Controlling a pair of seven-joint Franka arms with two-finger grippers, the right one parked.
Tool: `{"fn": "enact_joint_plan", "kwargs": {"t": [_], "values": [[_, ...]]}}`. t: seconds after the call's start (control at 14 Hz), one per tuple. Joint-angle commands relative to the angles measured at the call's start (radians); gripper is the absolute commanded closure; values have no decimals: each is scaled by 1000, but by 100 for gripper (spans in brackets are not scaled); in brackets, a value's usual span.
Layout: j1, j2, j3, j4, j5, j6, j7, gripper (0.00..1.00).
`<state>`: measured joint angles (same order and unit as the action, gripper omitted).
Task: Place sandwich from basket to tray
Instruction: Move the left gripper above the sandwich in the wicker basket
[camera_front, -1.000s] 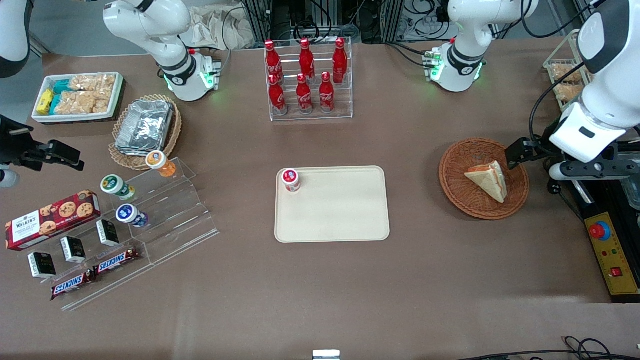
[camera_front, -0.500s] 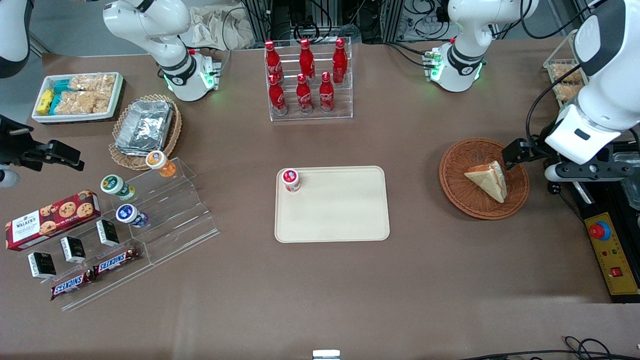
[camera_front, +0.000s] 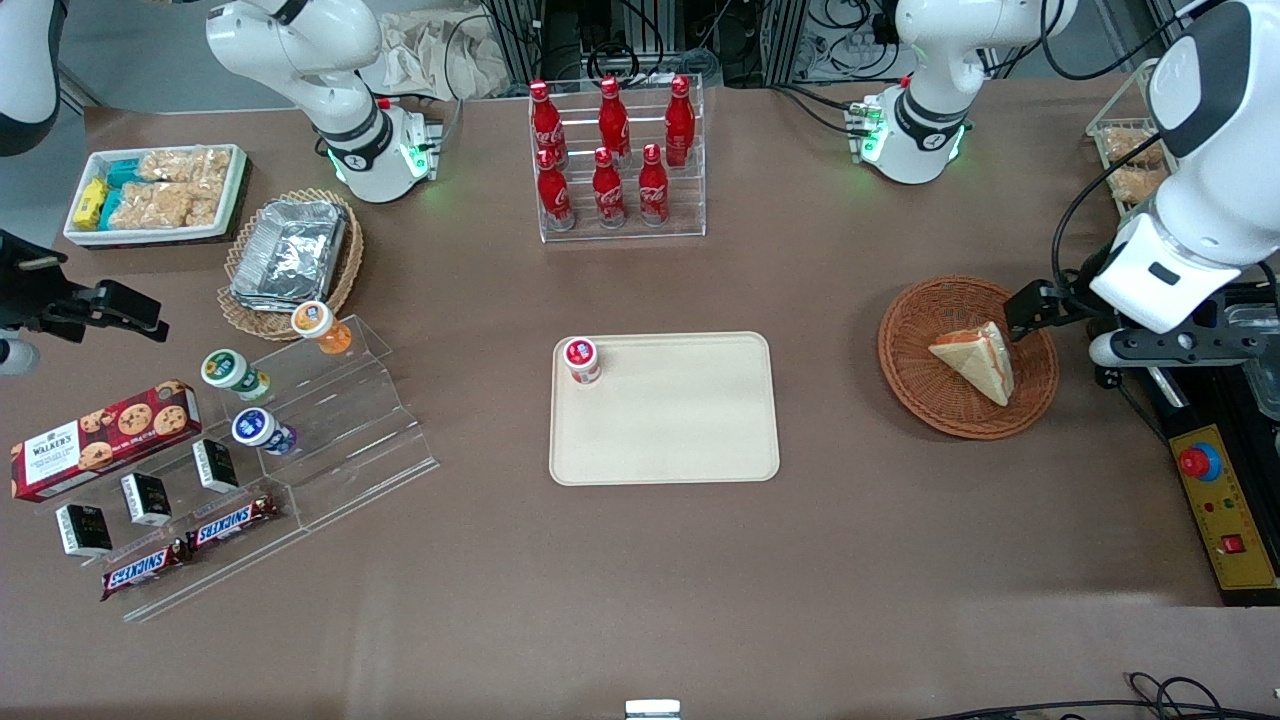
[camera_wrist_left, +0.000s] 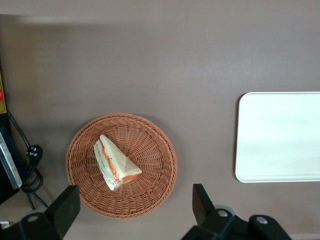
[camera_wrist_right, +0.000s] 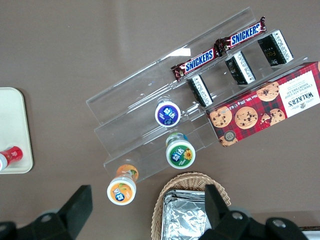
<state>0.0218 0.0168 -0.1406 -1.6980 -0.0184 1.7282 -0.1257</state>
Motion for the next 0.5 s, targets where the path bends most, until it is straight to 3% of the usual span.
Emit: {"fn": "enact_joint_plan", "kwargs": {"t": [0.0, 0.43], "values": [[1, 6, 6, 18, -17, -33, -32, 0], [0, -56, 4, -75, -15, -102, -60, 0]]}}
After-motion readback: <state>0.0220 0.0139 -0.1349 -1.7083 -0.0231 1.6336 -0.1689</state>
